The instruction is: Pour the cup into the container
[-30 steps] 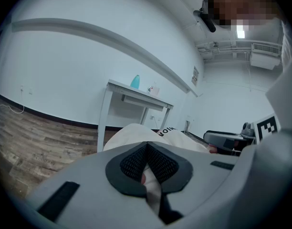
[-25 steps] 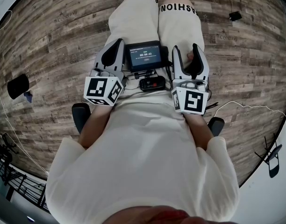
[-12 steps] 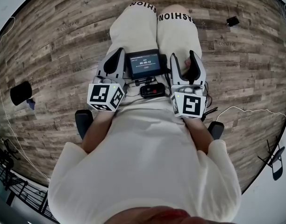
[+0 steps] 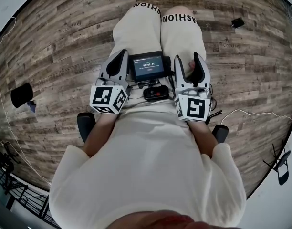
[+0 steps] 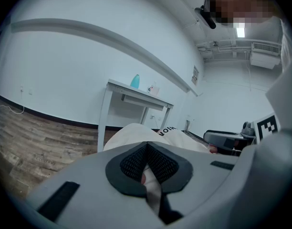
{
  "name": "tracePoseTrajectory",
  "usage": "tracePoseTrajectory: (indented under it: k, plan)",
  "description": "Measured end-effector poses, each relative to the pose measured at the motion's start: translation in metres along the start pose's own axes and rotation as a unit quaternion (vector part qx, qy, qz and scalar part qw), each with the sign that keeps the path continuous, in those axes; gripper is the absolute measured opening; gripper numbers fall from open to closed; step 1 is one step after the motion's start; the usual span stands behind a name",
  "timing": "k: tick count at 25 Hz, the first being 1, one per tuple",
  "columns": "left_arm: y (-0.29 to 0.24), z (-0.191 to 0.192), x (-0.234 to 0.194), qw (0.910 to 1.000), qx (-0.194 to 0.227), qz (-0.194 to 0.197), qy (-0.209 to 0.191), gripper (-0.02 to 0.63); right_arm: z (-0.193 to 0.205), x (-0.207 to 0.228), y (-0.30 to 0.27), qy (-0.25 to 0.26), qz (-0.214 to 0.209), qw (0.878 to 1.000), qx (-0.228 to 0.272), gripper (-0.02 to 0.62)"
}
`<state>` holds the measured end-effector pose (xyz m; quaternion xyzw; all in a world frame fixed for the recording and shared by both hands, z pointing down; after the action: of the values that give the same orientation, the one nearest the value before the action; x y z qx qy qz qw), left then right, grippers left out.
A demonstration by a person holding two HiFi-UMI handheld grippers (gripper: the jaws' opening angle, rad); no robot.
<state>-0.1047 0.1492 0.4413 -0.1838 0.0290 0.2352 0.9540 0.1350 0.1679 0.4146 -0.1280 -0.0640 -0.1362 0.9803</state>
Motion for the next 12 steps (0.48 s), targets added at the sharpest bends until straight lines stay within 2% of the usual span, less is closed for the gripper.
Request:
tracePoseTrajectory:
  k: [12]
  plan:
    - [0.0008,0.0031,-0.0001,0.9999,-0.003,0.005,0.011,0.011,0.0011,0.0012,0.0021,-0.001,0.005,1.000,-0.005,0.236]
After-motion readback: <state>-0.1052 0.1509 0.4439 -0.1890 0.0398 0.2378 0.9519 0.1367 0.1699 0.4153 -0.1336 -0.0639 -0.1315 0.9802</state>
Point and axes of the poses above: the fingertips, and each gripper's own axes: y backward along the fingers, x to its right, z out of its underside, the point moved 7 cm from there along y, backward along the fingers, and after that the axes turned 10 degrees about -y, right-handed, at the moved point
